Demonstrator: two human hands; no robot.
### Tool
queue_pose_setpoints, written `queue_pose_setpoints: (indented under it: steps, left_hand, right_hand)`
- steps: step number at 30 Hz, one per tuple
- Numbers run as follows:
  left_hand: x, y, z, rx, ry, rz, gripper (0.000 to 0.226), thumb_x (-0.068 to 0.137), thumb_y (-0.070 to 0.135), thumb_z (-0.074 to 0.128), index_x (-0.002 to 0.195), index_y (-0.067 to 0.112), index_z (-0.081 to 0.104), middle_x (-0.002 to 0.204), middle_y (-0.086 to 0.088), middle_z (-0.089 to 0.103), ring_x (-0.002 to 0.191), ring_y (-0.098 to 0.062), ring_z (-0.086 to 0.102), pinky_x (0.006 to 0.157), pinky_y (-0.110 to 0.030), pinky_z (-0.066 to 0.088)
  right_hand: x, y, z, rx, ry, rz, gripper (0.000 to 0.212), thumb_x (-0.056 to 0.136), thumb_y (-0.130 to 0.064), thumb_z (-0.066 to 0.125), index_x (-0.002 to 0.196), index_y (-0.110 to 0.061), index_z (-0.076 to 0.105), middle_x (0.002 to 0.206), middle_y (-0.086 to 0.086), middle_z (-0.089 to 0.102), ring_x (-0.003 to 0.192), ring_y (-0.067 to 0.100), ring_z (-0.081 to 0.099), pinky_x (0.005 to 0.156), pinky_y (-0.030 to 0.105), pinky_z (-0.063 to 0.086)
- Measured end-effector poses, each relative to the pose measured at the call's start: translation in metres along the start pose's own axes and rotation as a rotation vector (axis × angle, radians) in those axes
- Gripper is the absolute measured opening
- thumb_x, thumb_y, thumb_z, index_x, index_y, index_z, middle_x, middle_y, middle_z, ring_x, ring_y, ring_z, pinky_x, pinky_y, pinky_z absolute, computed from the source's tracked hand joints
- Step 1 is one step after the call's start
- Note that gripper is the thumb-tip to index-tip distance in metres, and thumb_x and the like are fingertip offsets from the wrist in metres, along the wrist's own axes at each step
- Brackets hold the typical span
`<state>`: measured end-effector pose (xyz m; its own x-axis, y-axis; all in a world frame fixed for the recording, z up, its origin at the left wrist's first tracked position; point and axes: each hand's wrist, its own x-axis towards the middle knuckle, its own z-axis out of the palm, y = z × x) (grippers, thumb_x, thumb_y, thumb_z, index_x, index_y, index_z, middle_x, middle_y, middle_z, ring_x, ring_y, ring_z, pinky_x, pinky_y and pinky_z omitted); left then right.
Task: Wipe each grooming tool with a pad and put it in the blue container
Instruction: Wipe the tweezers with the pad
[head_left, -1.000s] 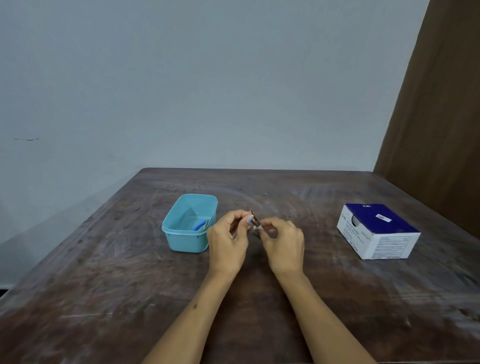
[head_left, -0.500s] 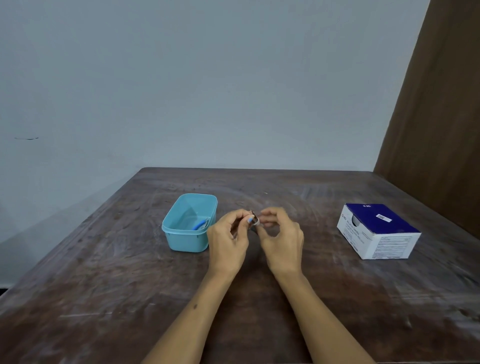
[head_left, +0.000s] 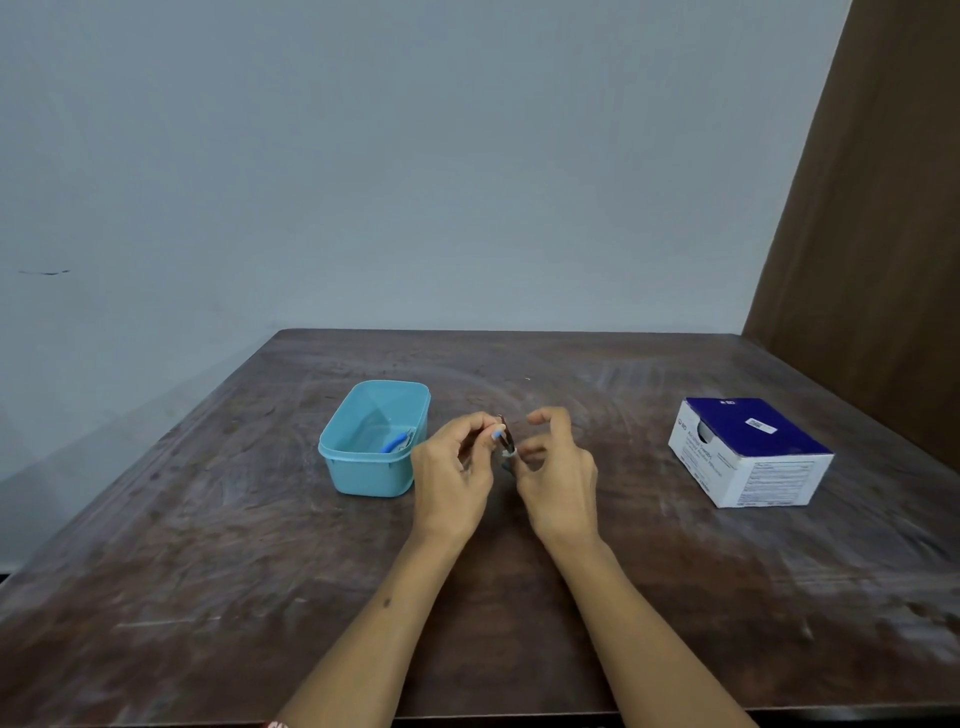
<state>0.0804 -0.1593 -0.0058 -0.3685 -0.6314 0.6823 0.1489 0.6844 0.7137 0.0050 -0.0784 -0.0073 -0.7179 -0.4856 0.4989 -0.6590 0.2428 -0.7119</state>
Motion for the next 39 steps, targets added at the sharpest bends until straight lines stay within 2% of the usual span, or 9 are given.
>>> queue_pose_setpoints:
  steps: [4, 9, 13, 18, 23, 27, 30, 35, 39]
  left_hand:
    - [0.001, 0.0, 0.0, 0.007, 0.004, -0.004, 0.009, 0.086, 0.007, 0.061, 0.09, 0.008, 0.069, 0.084, 0.0, 0.07, 0.079, -0.007, 0.065, 0.069, -0.011, 0.05]
    - [0.0, 0.002, 0.001, -0.006, 0.018, 0.006, 0.009, 0.086, 0.006, 0.061, 0.089, 0.009, 0.07, 0.083, 0.001, 0.07, 0.08, -0.007, 0.064, 0.067, -0.007, 0.047]
    - [0.0, 0.001, 0.0, 0.007, 0.026, 0.014, 0.009, 0.086, 0.006, 0.061, 0.089, 0.009, 0.069, 0.083, 0.001, 0.07, 0.08, -0.007, 0.063, 0.068, -0.01, 0.049]
    - [0.0, 0.002, 0.0, 0.003, 0.037, 0.035, 0.011, 0.086, 0.006, 0.061, 0.09, 0.01, 0.07, 0.082, 0.005, 0.069, 0.08, -0.006, 0.064, 0.067, -0.011, 0.049]
    - [0.001, 0.0, 0.0, 0.014, 0.034, 0.022, 0.01, 0.086, 0.007, 0.061, 0.091, 0.008, 0.07, 0.084, 0.001, 0.07, 0.081, -0.006, 0.063, 0.068, -0.01, 0.049]
    - [0.0, 0.0, 0.0, -0.004, 0.046, 0.024, 0.01, 0.086, 0.012, 0.06, 0.089, 0.01, 0.07, 0.082, 0.004, 0.069, 0.079, -0.007, 0.064, 0.066, -0.009, 0.049]
    - [0.001, -0.001, 0.0, 0.009, 0.04, 0.019, 0.009, 0.087, 0.008, 0.061, 0.089, 0.009, 0.07, 0.082, 0.002, 0.07, 0.08, -0.007, 0.064, 0.066, -0.008, 0.048]
    - [0.001, 0.002, 0.0, -0.001, 0.06, 0.033, 0.012, 0.085, 0.014, 0.059, 0.088, 0.01, 0.07, 0.08, 0.004, 0.069, 0.079, -0.006, 0.063, 0.064, -0.006, 0.045]
    - [0.001, 0.0, 0.0, -0.013, 0.063, 0.025, 0.012, 0.085, 0.014, 0.06, 0.089, 0.01, 0.07, 0.082, 0.004, 0.069, 0.079, -0.007, 0.064, 0.067, -0.008, 0.048]
  right_hand:
    - [0.0, -0.003, 0.0, 0.071, 0.056, -0.08, 0.046, 0.077, -0.006, 0.073, 0.113, -0.018, 0.047, 0.087, -0.004, 0.07, 0.081, 0.007, 0.066, 0.075, 0.022, 0.052]
    - [0.0, 0.001, 0.001, 0.015, 0.016, -0.012, 0.047, 0.078, -0.005, 0.072, 0.113, -0.019, 0.045, 0.082, -0.006, 0.068, 0.078, 0.012, 0.066, 0.075, 0.032, 0.054]
    - [0.0, -0.002, 0.001, 0.078, 0.051, -0.081, 0.048, 0.077, -0.005, 0.073, 0.114, -0.018, 0.046, 0.085, -0.004, 0.07, 0.079, 0.009, 0.066, 0.073, 0.025, 0.053]
    - [0.0, 0.002, 0.003, 0.051, 0.011, 0.001, 0.046, 0.078, -0.005, 0.072, 0.112, -0.019, 0.045, 0.081, -0.006, 0.068, 0.075, 0.012, 0.066, 0.075, 0.035, 0.055]
    - [0.0, -0.001, 0.002, 0.099, 0.049, -0.068, 0.046, 0.077, -0.004, 0.072, 0.113, -0.017, 0.047, 0.086, -0.003, 0.071, 0.08, 0.011, 0.067, 0.074, 0.027, 0.054]
    - [0.0, 0.003, 0.003, 0.073, 0.021, -0.015, 0.046, 0.077, -0.004, 0.073, 0.112, -0.018, 0.046, 0.082, -0.003, 0.07, 0.075, 0.011, 0.066, 0.073, 0.031, 0.055]
    - [0.0, 0.0, 0.003, 0.109, 0.052, -0.049, 0.045, 0.076, -0.005, 0.073, 0.112, -0.017, 0.049, 0.085, -0.003, 0.072, 0.079, 0.01, 0.067, 0.075, 0.025, 0.053]
    - [0.003, 0.006, 0.006, 0.091, -0.009, 0.062, 0.024, 0.076, -0.007, 0.074, 0.095, -0.017, 0.063, 0.079, -0.004, 0.07, 0.076, 0.01, 0.066, 0.075, 0.034, 0.056]
    - [0.003, 0.007, 0.008, 0.094, 0.029, 0.016, 0.017, 0.076, -0.003, 0.073, 0.084, -0.018, 0.071, 0.078, -0.004, 0.071, 0.074, 0.008, 0.066, 0.074, 0.033, 0.056]
